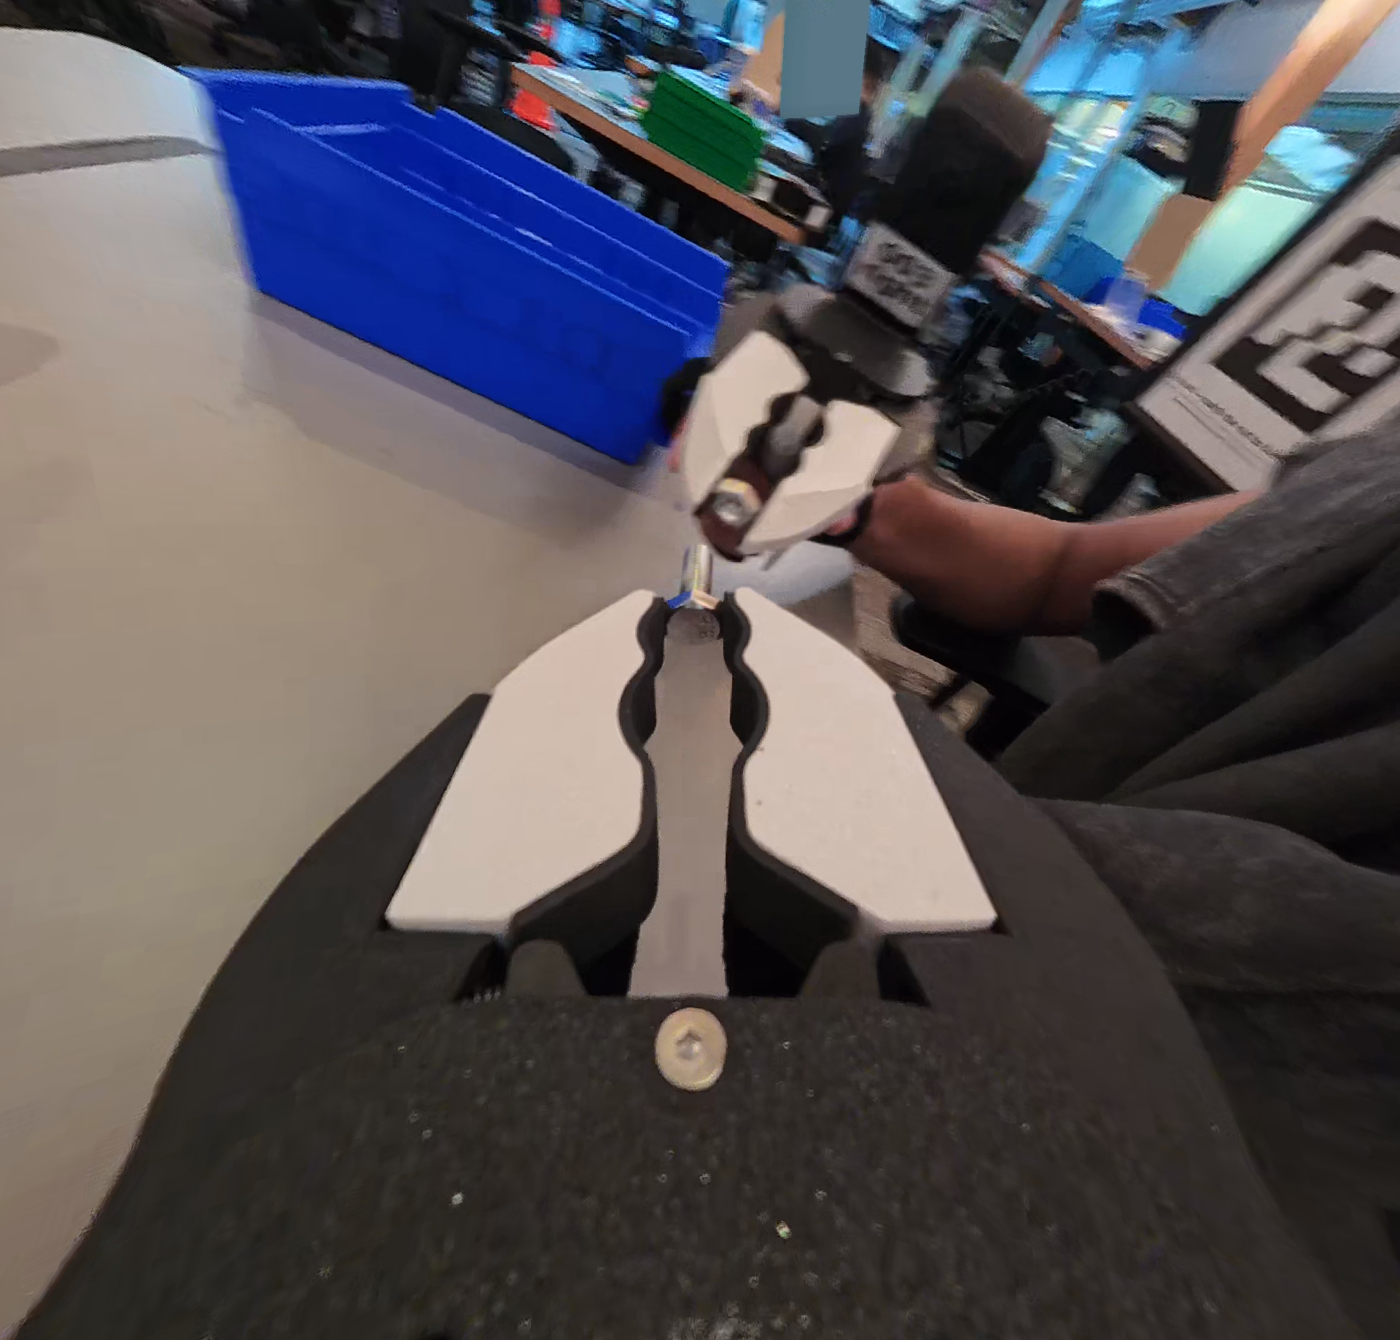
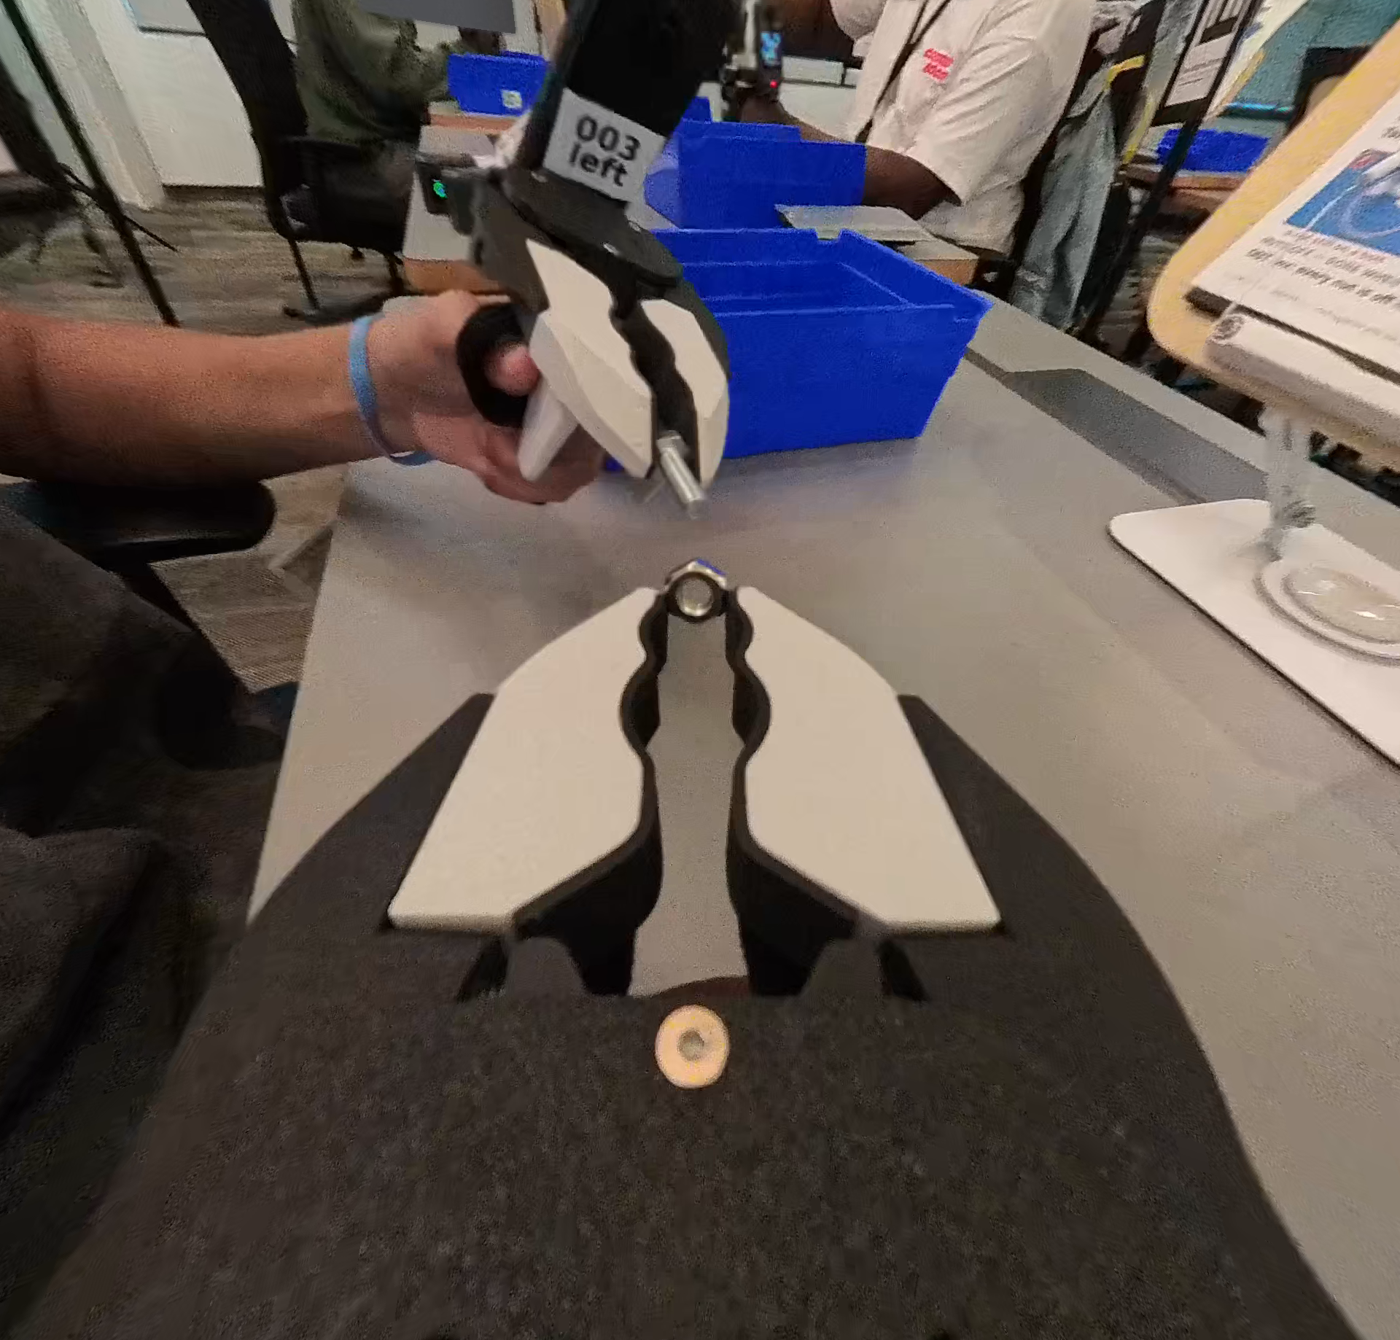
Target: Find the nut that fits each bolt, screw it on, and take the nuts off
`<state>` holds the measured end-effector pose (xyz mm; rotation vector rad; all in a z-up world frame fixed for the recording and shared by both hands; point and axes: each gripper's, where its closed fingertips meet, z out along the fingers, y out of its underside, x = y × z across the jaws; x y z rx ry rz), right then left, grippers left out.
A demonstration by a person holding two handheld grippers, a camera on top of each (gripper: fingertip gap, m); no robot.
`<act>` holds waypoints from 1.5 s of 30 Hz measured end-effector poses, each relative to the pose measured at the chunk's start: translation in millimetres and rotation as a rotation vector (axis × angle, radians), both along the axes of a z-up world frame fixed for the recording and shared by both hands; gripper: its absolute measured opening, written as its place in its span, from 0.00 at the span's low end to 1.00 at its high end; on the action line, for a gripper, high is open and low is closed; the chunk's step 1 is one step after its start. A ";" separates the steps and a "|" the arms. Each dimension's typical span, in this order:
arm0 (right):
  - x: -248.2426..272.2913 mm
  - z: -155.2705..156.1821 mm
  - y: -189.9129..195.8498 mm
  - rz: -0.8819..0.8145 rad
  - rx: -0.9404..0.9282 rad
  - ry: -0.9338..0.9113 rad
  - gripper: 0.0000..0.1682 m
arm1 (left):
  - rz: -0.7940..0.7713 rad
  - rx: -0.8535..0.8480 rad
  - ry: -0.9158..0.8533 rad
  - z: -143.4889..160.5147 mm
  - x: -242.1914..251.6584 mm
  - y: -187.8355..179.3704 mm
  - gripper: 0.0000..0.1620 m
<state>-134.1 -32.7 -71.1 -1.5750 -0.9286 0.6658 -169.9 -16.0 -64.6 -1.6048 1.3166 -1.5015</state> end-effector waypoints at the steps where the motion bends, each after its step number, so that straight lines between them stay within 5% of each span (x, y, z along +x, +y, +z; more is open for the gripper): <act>1: 4.8 -0.8 3.1 -0.043 0.012 -0.040 0.09 | 0.076 0.025 0.019 -3.0 0.3 11.4 0.09; 7: 18.5 -6.8 17.0 -0.224 0.039 -0.214 0.09 | 0.416 0.191 0.148 -19.4 -12.4 59.9 0.09; 13: 41.2 13.1 19.1 -0.334 0.062 -0.328 0.09 | 0.323 0.108 0.082 -14.4 -10.3 50.5 0.09; 19: 192.7 66.6 22.2 -0.573 -0.160 -0.376 0.09 | 0.277 0.106 0.066 -9.5 -7.7 42.3 0.09; 22: 278.8 46.7 30.8 -0.714 -0.326 -0.554 0.09 | 0.256 0.137 0.077 -10.5 -3.6 35.7 0.09; 27: 332.5 -22.4 29.8 -0.629 -0.674 -0.766 0.09 | 0.228 0.202 0.105 -13.2 0.7 25.1 0.09; 34: 297.9 -97.8 9.5 -0.322 -0.931 -0.897 0.09 | 0.209 0.191 0.139 -23.3 3.4 20.2 0.09; 39: 281.0 -117.3 11.5 -0.285 -0.962 -0.890 0.09 | 0.197 0.189 0.155 -27.1 3.6 17.1 0.09; 45: 286.8 -92.9 12.7 -0.390 -0.886 -0.797 0.17 | 0.163 0.192 0.137 -21.8 3.4 9.9 0.09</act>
